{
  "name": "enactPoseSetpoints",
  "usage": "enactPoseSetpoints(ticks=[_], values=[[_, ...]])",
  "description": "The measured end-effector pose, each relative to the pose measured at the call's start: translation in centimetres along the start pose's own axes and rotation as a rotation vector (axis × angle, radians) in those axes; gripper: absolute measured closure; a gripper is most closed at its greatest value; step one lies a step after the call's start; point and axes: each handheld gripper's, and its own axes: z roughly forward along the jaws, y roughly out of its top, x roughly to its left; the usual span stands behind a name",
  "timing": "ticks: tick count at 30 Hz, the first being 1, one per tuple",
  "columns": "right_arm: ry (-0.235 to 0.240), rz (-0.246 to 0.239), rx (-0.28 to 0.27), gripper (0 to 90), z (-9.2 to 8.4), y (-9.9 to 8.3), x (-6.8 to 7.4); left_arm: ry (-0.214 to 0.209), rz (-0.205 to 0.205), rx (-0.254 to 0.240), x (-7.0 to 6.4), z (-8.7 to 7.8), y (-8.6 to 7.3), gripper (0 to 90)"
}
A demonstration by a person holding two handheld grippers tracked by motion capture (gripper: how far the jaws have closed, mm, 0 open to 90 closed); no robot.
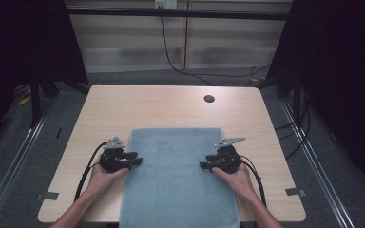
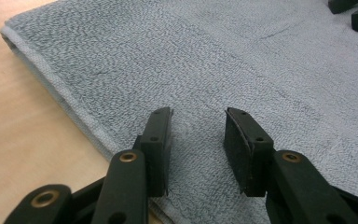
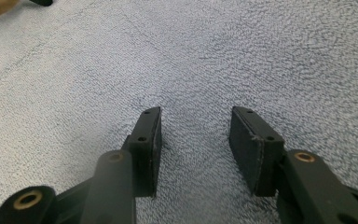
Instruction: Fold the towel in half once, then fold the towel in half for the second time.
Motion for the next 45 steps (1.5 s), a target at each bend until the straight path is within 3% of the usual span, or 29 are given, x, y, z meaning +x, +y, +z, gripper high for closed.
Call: enactPoseSetpoints(ticks=[8,12,14,17,19,21,24,26,27,29,31,33,34,39,40,42,43,45], values=[[0.024,-0.013,0.018,54.3,-1.3,-1.6,1.6,-0.042,-0.002,0.019,-1.8,-1.4,-1.3,61.1],[0.046,-0.025,0.068,54.2,-2.2,-2.5,3.2,-0.075,0.014,0.057,-3.1,-2.4,-1.9,59.5],[0.053,-0.039,0.077,54.0,-2.5,-2.8,3.6,-0.083,0.033,0.066,-3.3,-2.6,-2.0,59.1],[0.076,-0.03,0.069,54.0,-2.4,-2.7,3.2,-0.096,0.002,0.062,-2.9,-2.5,-1.8,59.0],[0.083,-0.03,0.07,52.9,-2.4,-2.5,3.0,-0.094,0.007,0.06,-2.7,-2.5,-1.5,57.4],[0.052,-0.055,0.039,51.5,-3.0,-2.0,3.0,-0.077,0.025,0.035,-2.3,-2.7,-0.8,53.9],[-0.004,-0.037,-0.036,51.3,-4.5,-0.5,1.2,-0.039,-0.018,-0.013,-0.2,-2.7,0.7,54.2],[-0.062,-0.017,-0.05,49.2,-4.8,0.4,-1.0,-0.015,-0.049,-0.028,1.4,-2.3,1.6,53.4],[-0.088,-0.014,-0.055,48.4,-4.8,0.8,-2.2,0.013,-0.044,-0.036,2.1,-2.0,2.0,52.5],[-0.116,0.017,-0.087,48.2,-4.6,1.3,-4.3,0.046,-0.071,-0.045,3.5,-1.4,2.6,51.1],[-0.12,0.039,-0.09,47.7,-4.1,1.7,-5.7,0.048,-0.105,-0.035,4.8,-0.5,2.9,48.1],[-0.123,0.038,-0.077,46.5,-3.2,2.1,-6.5,0.084,-0.122,-0.045,5.6,0.2,2.8,44.1],[-0.124,0.035,-0.07,46.3,-2.7,2.3,-6.8,0.067,-0.14,-0.038,6.0,0.6,2.8,43.3],[-0.146,0.035,-0.052,45.7,-1.0,2.3,-7.9,0.072,-0.092,-0.009,5.9,2.2,2.9,41.0],[-0.168,0.033,-0.045,45.6,-0.8,2.2,-8.0,0.068,-0.081,-0.008,5.8,2.2,2.9,44.6],[-0.163,0.04,-0.037,45.7,-0.6,2.0,-8.2,0.063,-0.075,-0.002,5.6,2.2,2.9,57.9],[-0.146,0.029,-0.051,59.1,-0.5,1.6,-8.2,0.044,-0.039,0.019,5.3,2.1,2.8,68.9],[-0.123,0.02,-0.044,73.9,-0.5,1.7,-8.0,0.033,-0.037,0.028,5.0,2.0,2.9,79.7]])
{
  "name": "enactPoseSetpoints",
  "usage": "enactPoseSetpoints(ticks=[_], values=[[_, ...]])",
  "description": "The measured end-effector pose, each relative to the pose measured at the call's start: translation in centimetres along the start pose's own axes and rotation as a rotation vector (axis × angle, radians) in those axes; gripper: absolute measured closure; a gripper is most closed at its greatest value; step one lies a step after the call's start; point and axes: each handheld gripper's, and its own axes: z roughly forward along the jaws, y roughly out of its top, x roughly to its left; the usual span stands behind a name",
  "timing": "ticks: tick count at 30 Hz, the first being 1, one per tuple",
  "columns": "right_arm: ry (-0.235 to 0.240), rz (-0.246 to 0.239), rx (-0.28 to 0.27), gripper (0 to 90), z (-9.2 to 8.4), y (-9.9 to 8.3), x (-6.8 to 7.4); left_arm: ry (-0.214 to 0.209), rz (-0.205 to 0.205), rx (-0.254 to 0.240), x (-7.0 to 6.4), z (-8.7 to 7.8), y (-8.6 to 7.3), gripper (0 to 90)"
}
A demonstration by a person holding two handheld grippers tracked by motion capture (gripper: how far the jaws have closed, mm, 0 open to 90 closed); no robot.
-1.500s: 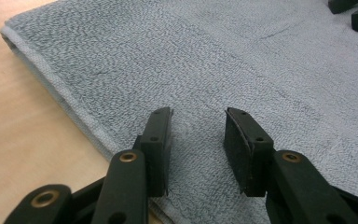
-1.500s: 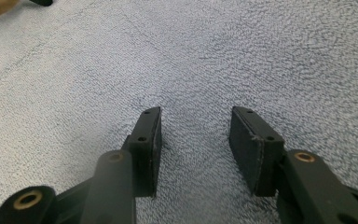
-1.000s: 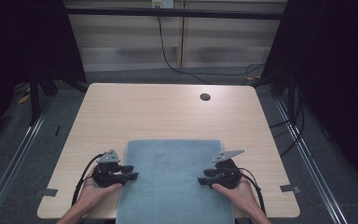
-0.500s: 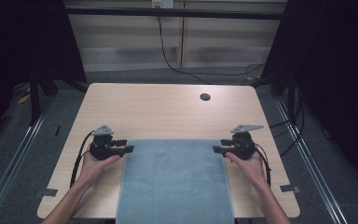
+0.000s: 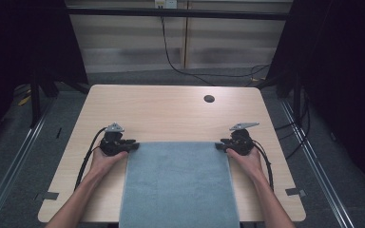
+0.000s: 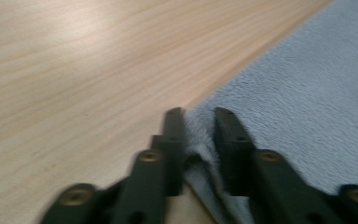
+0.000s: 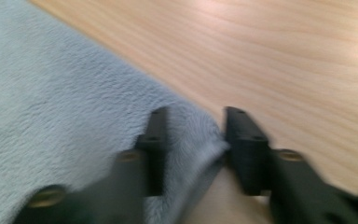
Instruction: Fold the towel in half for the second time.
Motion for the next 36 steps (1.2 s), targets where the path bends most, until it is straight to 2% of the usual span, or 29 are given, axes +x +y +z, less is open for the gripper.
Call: enactPoseSetpoints(ticks=[2,4,5,6,7,9,10,13,14,15,16,17,19,21,22,23,24,26,27,28,29,30,31,33,34,35,36], values=[[0.013,0.01,-0.022,82.0,-0.2,0.2,0.2,-0.007,-0.001,-0.01,0.0,-0.3,0.1,83.9],[0.022,0.025,-0.038,84.8,-0.7,0.7,0.1,-0.017,-0.03,-0.057,0.3,-0.9,0.4,85.0],[0.022,0.025,-0.038,84.8,-0.7,0.7,0.1,-0.017,-0.03,-0.057,0.3,-0.9,0.4,85.3],[0.032,0.038,-0.079,86.0,-1.3,1.3,-0.2,-0.033,-0.061,-0.108,0.8,-1.4,1.0,85.5],[0.035,0.048,-0.097,86.3,-1.6,1.7,-0.4,-0.028,-0.061,-0.117,0.9,-1.5,1.4,85.5],[0.023,0.045,-0.116,86.5,-2.2,2.8,-0.3,-0.007,-0.044,-0.139,0.8,-1.9,2.5,85.6],[0.015,0.037,-0.122,86.6,-2.5,3.4,-0.2,-0.012,-0.052,-0.173,0.8,-2.2,3.1,85.6],[-0.003,0.024,-0.179,86.7,-3.6,5.0,-0.1,0.008,-0.022,-0.239,0.6,-3.6,5.0,85.6],[-0.003,0.024,-0.179,86.7,-3.6,5.0,-0.1,0.008,-0.022,-0.239,0.6,-3.6,5.0,85.6],[-0.005,0.02,-0.225,86.7,-4.5,6.1,-0.2,0.013,0.002,-0.279,0.2,-4.7,6.4,85.6],[-0.005,0.02,-0.225,86.7,-4.5,6.1,-0.2,0.013,0.002,-0.279,0.2,-4.7,6.4,85.6],[-0.011,0.005,-0.27,86.7,-5.7,7.0,0.0,0.018,0.025,-0.323,-0.3,-5.8,7.4,85.6],[-0.012,-0.004,-0.302,86.9,-6.7,7.5,0.3,0.006,0.04,-0.354,-0.9,-6.9,8.1,85.6],[0.014,-0.01,-0.341,87.0,-7.9,7.4,0.9,-0.015,0.067,-0.372,-2.0,-7.8,8.0,85.6],[0.014,-0.01,-0.341,87.0,-7.9,7.4,0.9,-0.015,0.067,-0.372,-2.0,-7.8,8.0,85.6],[0.045,-0.041,-0.353,87.1,-9.1,6.5,2.2,-0.028,0.079,-0.372,-2.6,-8.2,7.5,85.6],[0.064,-0.059,-0.347,87.1,-9.6,5.7,3.0,-0.065,0.093,-0.366,-3.9,-8.8,5.8,85.6],[0.076,-0.096,-0.312,87.0,-10.4,3.6,4.5,-0.072,0.106,-0.33,-5.0,-9.1,3.5,85.5],[0.082,-0.108,-0.29,87.0,-10.6,2.5,5.2,-0.08,0.098,-0.314,-5.5,-9.3,2.3,85.5],[0.085,-0.116,-0.271,87.0,-10.9,1.2,5.9,-0.111,0.088,-0.306,-5.9,-9.4,1.1,85.5],[0.095,-0.115,-0.261,87.0,-11.2,-0.1,6.4,-0.115,0.08,-0.292,-6.3,-9.6,0.0,85.5],[0.097,-0.116,-0.243,86.9,-11.4,-1.3,6.9,-0.115,0.08,-0.292,-6.3,-9.6,0.0,85.4],[0.093,-0.115,-0.229,86.9,-11.7,-2.5,7.3,-0.143,0.074,-0.256,-7.1,-10.2,-1.9,85.3],[0.111,-0.096,-0.221,86.2,-12.3,-4.7,8.0,-0.186,0.066,-0.224,-7.9,-11.0,-3.6,84.9],[0.127,-0.089,-0.22,85.2,-12.6,-5.7,8.4,-0.211,0.083,-0.208,-8.4,-11.4,-4.4,83.7],[0.135,-0.092,-0.211,81.2,-12.8,-6.5,8.8,-0.211,0.083,-0.208,-8.4,-11.4,-4.4,81.2],[0.139,-0.097,-0.195,73.5,-12.9,-7.2,9.2,-0.257,0.076,-0.198,-9.0,-12.1,-5.6,75.9]])
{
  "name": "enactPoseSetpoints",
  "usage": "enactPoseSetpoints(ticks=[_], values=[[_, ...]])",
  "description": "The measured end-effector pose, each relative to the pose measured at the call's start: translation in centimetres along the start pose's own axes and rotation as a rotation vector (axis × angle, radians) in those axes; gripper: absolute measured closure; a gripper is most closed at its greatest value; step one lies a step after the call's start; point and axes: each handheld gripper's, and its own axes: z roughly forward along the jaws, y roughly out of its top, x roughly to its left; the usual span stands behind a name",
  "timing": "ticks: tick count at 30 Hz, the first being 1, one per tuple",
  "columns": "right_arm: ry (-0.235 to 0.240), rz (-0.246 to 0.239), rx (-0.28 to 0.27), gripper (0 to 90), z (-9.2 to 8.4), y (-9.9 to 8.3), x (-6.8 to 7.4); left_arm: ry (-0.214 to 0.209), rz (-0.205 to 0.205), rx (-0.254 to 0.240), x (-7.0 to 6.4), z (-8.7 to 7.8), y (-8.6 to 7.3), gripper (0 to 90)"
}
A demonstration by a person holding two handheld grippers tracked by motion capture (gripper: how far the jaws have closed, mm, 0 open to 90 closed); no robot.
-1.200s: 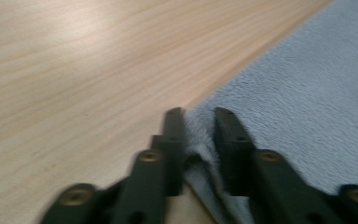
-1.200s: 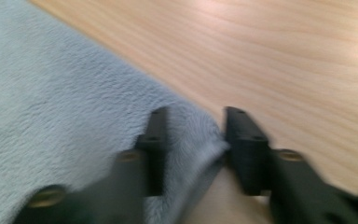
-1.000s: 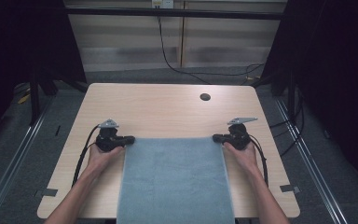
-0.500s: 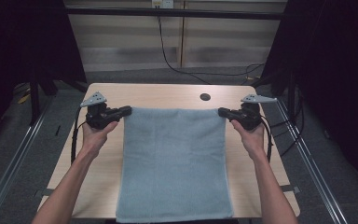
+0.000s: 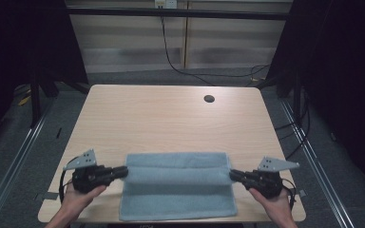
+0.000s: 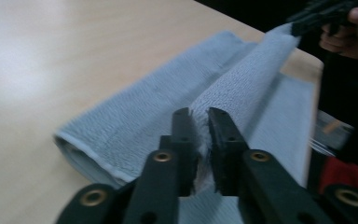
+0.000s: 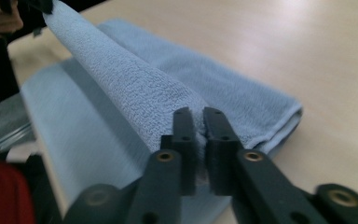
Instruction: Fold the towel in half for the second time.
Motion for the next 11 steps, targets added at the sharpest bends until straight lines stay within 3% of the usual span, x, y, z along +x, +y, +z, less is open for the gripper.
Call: enactPoseSetpoints(ticks=[1,2,3,4,6,7,8,9,11], values=[[-0.01,0.002,-0.007,67.4,-0.3,-0.5,0.3,-0.026,-0.019,-0.028,-0.2,-0.4,-0.2,66.6],[-0.018,0.014,-0.023,64.0,-0.6,-0.8,0.5,-0.007,-0.029,-0.063,-0.3,-0.9,-0.3,60.8],[-0.028,0.031,-0.046,59.3,-1.0,-0.8,0.4,0.018,-0.026,-0.096,-0.1,-1.2,-0.3,60.9],[-0.042,0.046,-0.07,56.9,-1.4,-0.7,0.2,0.018,-0.026,-0.096,-0.1,-1.2,-0.3,59.1],[-0.075,0.062,-0.092,55.4,-1.9,-0.3,-0.5,0.13,-0.063,-0.072,2.0,-1.3,0.2,53.7],[-0.101,0.073,-0.098,53.2,-2.0,-0.2,-0.9,0.161,-0.074,-0.083,2.9,-1.2,0.2,51.9],[-0.121,0.088,-0.112,49.8,-2.0,-0.2,-1.4,0.161,-0.074,-0.083,2.9,-1.2,0.2,49.6],[-0.14,0.109,-0.125,48.7,-2.1,-0.2,-1.8,0.252,-0.11,-0.08,4.4,-1.0,0.1,46.1],[-0.155,0.13,-0.133,45.9,-2.2,-0.5,-2.6,0.263,-0.122,-0.081,4.9,-1.0,-0.1,39.0]])
